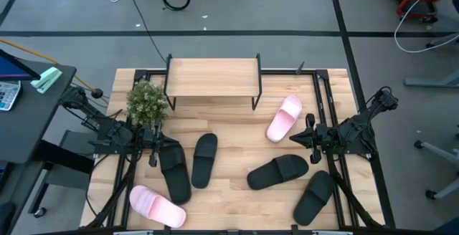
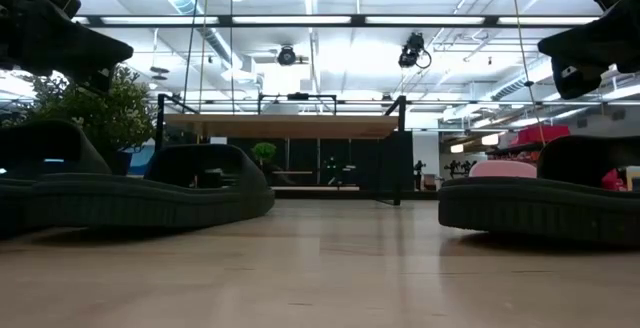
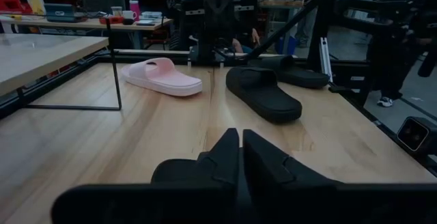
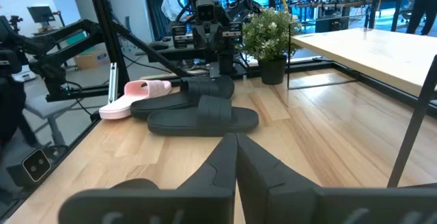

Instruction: Pick and place slides into the shelf

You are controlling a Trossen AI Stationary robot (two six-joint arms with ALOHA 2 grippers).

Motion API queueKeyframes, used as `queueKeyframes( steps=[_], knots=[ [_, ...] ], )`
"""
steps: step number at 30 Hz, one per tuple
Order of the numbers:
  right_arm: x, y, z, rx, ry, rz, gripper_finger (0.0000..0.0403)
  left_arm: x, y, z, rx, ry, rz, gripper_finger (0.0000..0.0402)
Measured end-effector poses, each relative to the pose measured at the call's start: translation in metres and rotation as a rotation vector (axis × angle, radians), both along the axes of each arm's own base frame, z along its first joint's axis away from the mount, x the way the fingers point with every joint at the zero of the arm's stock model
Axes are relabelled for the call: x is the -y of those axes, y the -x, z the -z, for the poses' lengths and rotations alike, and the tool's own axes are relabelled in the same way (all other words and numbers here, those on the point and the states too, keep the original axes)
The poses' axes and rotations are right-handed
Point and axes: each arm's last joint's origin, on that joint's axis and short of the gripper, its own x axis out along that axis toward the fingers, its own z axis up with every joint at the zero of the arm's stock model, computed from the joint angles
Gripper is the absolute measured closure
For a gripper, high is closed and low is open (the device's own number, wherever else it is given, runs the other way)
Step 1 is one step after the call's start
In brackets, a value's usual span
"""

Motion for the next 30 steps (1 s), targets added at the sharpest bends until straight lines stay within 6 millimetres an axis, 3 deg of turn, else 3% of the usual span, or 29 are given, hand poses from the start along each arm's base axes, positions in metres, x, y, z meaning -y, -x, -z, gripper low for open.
queueKeyframes(
  steps=[30],
  knots=[
    [0.0000, 0.0000, 0.0000, 0.000, 0.000, 0.000, 0.0389, 0.0000, 0.0000, 0.0000, 0.000, 0.000, 0.000, 0.0366]
  ],
)
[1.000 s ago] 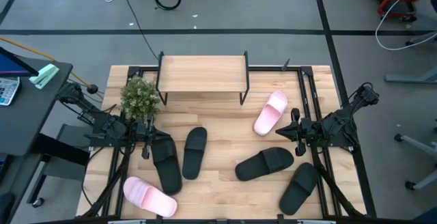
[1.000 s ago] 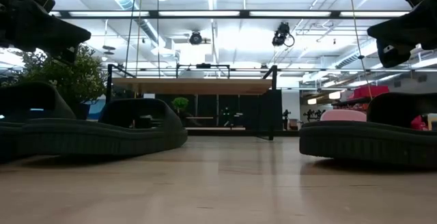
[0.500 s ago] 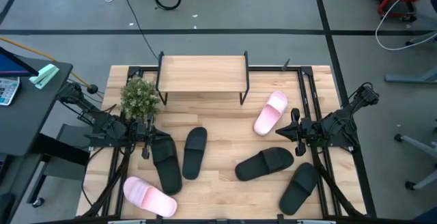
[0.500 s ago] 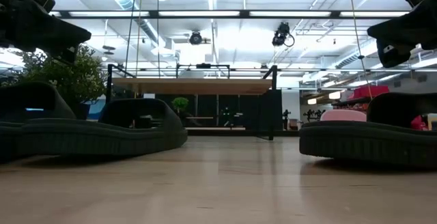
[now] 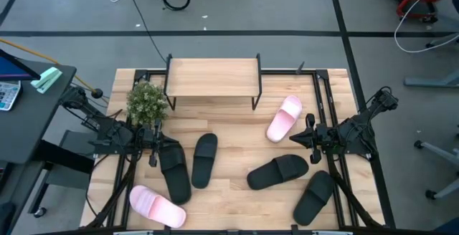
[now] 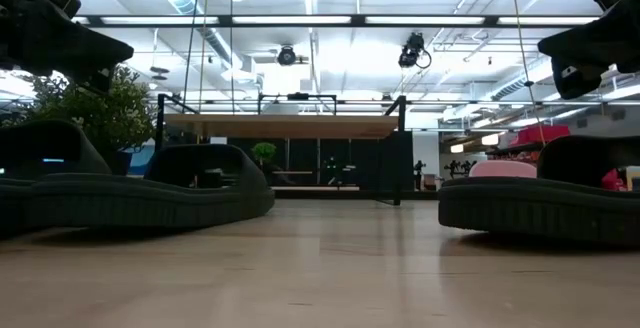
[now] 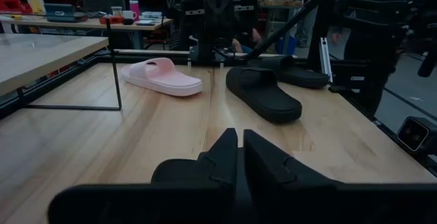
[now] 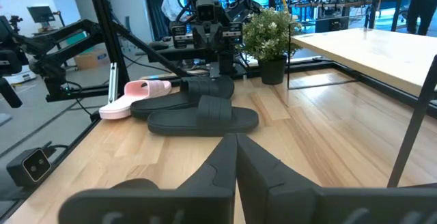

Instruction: Pick and place slides into the shelf

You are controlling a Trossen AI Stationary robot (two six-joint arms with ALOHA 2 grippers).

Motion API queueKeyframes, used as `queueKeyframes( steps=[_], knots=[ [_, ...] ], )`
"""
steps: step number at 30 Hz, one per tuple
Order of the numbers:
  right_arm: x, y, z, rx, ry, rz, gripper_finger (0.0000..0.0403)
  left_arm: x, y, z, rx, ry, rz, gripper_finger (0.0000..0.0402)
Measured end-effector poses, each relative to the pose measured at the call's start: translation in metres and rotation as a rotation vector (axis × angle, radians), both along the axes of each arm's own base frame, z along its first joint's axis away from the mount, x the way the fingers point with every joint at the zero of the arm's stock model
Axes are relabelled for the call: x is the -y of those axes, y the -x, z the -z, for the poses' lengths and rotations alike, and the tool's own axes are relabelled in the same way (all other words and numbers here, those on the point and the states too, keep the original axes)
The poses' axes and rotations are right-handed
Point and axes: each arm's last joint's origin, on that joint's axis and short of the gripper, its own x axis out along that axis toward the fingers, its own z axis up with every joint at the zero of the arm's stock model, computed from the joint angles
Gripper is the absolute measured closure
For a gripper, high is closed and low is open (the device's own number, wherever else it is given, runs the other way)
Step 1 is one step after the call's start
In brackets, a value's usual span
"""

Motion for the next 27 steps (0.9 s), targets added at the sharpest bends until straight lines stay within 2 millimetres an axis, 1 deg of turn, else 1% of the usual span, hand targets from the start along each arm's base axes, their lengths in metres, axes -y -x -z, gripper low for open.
queueKeyframes(
  steps=[4, 10, 15, 18, 23, 25, 27],
  knots=[
    [0.000, 0.000, 0.000, 0.001, -0.006, 0.001, 0.0389, 0.000, 0.000, 0.000, 0.000, 0.000, 0.000, 0.0366],
    [0.001, 0.000, -0.001, 0.013, -0.046, 0.052, 0.0389, 0.000, 0.000, 0.000, 0.000, 0.000, 0.000, 0.0376],
    [0.001, 0.000, -0.002, 0.026, -0.201, 0.055, 0.0389, 0.000, 0.000, 0.000, 0.000, 0.000, 0.000, 0.0376],
    [0.001, 0.000, -0.002, 0.031, -0.176, 0.053, 0.0389, 0.000, 0.000, -0.001, 0.012, 0.007, 0.000, 0.0371],
    [0.002, 0.000, -0.007, 0.071, -0.109, 0.065, 0.0389, 0.000, 0.000, -0.009, 0.081, 0.057, -0.004, 0.0365],
    [0.003, 0.000, -0.012, 0.115, -0.084, 0.088, 0.0389, -0.001, -0.001, -0.013, 0.111, 0.098, -0.008, 0.0367],
    [0.003, 0.001, -0.019, 0.168, -0.099, 0.091, 0.0389, -0.001, -0.001, -0.012, 0.105, 0.170, -0.010, 0.0370]
  ],
)
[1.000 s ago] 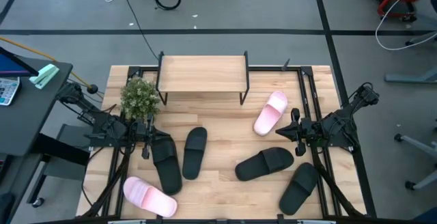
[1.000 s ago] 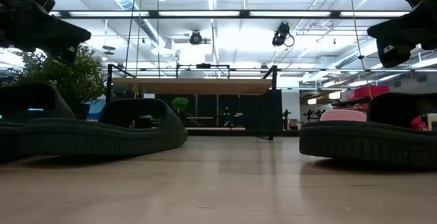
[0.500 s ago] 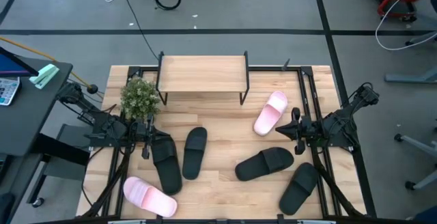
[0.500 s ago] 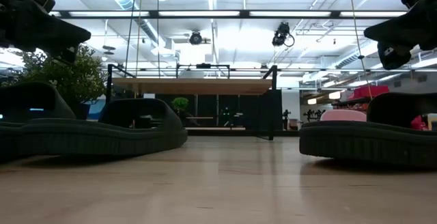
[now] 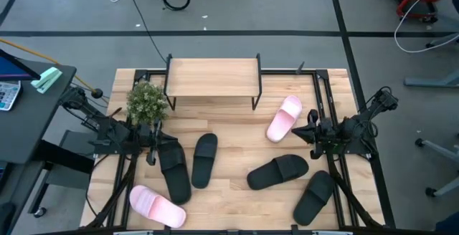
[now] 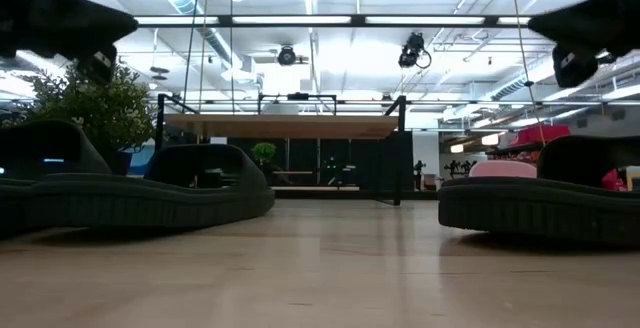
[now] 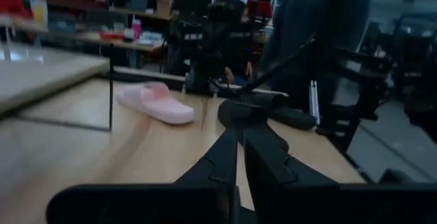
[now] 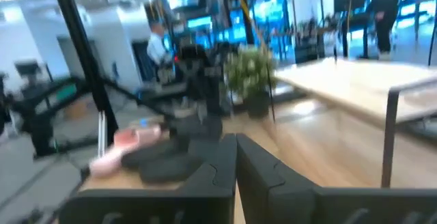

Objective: Pick and place slides into the shelf
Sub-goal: Put the right pink slide on the shelf

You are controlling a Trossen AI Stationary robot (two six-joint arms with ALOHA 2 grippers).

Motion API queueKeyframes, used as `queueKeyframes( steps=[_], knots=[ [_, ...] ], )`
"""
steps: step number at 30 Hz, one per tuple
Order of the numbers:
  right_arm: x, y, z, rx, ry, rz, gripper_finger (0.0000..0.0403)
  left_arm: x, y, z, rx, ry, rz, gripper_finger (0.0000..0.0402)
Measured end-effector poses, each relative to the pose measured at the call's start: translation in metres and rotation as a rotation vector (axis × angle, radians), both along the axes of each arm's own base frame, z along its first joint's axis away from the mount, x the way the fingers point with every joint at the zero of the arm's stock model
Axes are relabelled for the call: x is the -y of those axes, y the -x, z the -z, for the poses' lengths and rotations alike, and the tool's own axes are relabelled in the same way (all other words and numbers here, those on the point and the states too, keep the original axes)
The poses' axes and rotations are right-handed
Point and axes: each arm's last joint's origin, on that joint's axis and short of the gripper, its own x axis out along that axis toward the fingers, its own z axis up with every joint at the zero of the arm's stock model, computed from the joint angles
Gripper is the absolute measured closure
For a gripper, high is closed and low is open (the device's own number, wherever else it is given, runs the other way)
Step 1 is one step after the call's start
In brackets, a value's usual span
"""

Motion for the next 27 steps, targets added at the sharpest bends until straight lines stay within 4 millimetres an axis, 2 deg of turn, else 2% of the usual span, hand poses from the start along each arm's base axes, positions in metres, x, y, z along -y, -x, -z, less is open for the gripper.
queueKeyframes(
  steps=[4, 8, 14, 17, 20, 24, 27],
  knots=[
    [-0.001, 0.001, -0.008, 0.082, -0.075, -0.061, 0.0389, 0.000, 0.000, 0.002, -0.017, 0.109, 0.005, 0.0376],
    [-0.006, -0.002, -0.005, 0.054, -0.103, -0.164, 0.0389, 0.000, 0.000, 0.004, -0.034, 0.109, 0.004, 0.0374],
    [-0.009, -0.015, 0.005, -0.039, -0.172, -0.074, 0.0389, -0.001, 0.000, -0.002, 0.018, 0.118, -0.006, 0.0369],
    [-0.011, -0.023, 0.014, -0.104, -0.271, -0.047, 0.0389, -0.004, -0.001, -0.018, 0.082, 0.028, -0.035, 0.0364],
    [-0.015, -0.031, 0.024, -0.171, -0.292, -0.027, 0.0389, -0.009, 0.001, -0.047, 0.137, -0.130, -0.097, 0.0356],
    [-0.020, -0.040, 0.031, -0.215, -0.150, -0.021, 0.0389, -0.014, 0.002, -0.082, 0.151, -0.246, -0.167, 0.0334],
    [-0.025, -0.048, 0.026, -0.234, 0.033, -0.017, 0.0388, -0.015, 0.001, -0.099, 0.097, -0.329, -0.184, 0.0311]
  ],
)
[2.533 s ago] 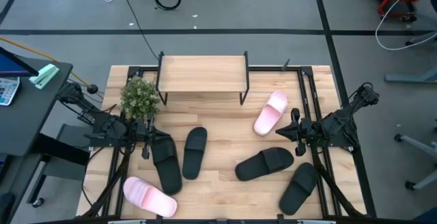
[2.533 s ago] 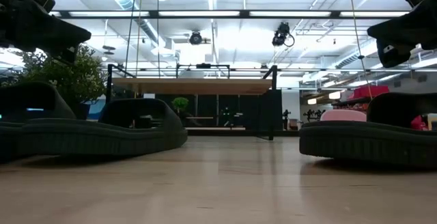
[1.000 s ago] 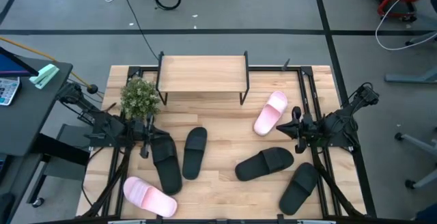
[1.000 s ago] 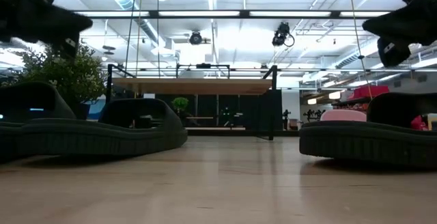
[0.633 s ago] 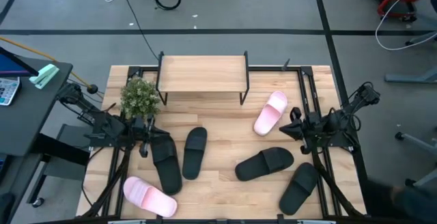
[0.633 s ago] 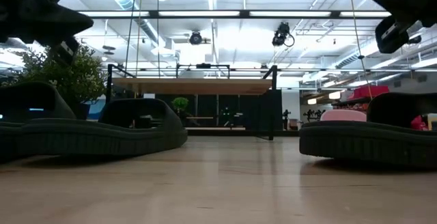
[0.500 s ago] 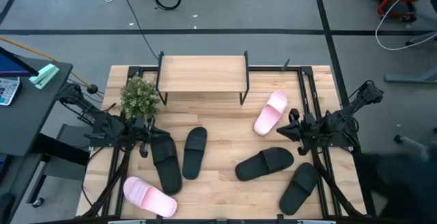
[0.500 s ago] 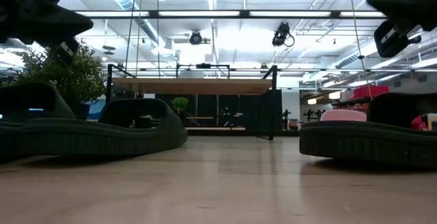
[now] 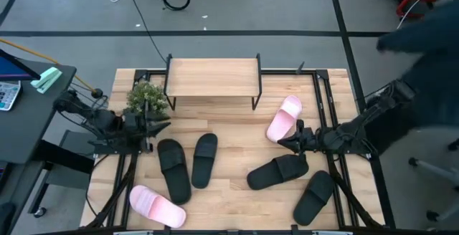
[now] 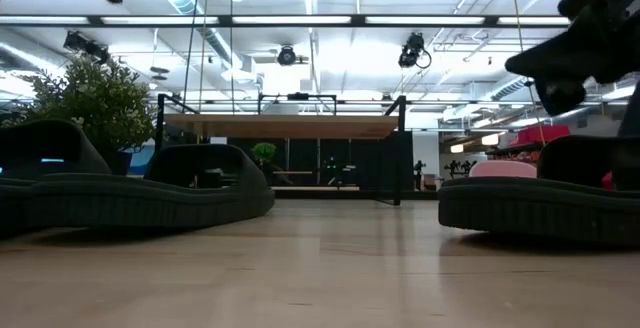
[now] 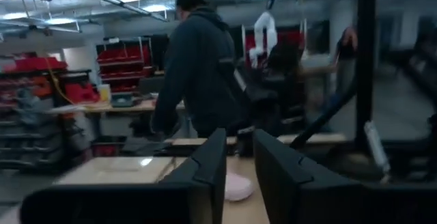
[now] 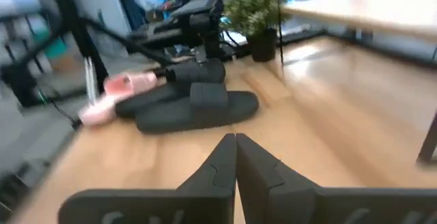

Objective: Pick and place slides into the shelf
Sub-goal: Put the right pink slide on the shelf

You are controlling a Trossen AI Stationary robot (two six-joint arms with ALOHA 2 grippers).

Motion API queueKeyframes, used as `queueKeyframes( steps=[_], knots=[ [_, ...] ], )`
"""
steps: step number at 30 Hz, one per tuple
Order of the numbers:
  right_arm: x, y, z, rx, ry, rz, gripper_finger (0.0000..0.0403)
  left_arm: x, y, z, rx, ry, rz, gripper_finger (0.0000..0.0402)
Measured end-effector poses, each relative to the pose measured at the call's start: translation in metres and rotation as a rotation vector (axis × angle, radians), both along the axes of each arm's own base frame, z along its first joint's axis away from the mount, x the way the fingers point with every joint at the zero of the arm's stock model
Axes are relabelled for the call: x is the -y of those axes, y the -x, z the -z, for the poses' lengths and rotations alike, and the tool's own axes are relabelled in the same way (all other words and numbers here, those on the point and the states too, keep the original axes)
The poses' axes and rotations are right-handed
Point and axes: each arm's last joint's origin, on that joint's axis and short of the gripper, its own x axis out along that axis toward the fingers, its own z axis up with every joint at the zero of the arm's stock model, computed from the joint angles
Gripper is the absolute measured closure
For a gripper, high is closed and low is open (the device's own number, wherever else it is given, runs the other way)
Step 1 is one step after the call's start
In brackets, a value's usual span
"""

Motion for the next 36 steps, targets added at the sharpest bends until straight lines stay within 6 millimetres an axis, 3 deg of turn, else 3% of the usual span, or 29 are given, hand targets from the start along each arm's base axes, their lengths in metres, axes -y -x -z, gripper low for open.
queueKeyframes(
  steps=[4, 9, 17, 23, 32, 36],
  knots=[
    [0.005, -0.012, -0.017, -0.010, 0.218, 0.144, 0.0375, -0.002, -0.004, -0.014, -0.076, -0.048, -0.031, 0.0286],
    [0.018, -0.026, -0.046, -0.108, 0.296, 0.270, 0.0332, -0.002, -0.009, -0.019, -0.104, -0.085, -0.056, 0.0272],
    [0.042, -0.027, -0.064, -0.517, 0.130, 0.438, 0.0242, -0.001, -0.012, -0.010, -0.194, -0.106, -0.065, 0.0274],
    [0.051, -0.026, -0.051, -0.705, 0.199, 0.538, 0.0213, 0.000, -0.015, -0.002, -0.253, -0.070, -0.060, 0.0286],
    [0.063, -0.046, -0.004, -1.002, 0.381, 0.620, 0.0217, 0.003, -0.022, 0.004, -0.290, -0.014, -0.058, 0.0289],
    [0.071, -0.050, 0.010, -1.079, 0.372, 0.669, 0.0216, 0.004, -0.024, 0.005, -0.299, -0.016, -0.060, 0.0285]
  ],
)
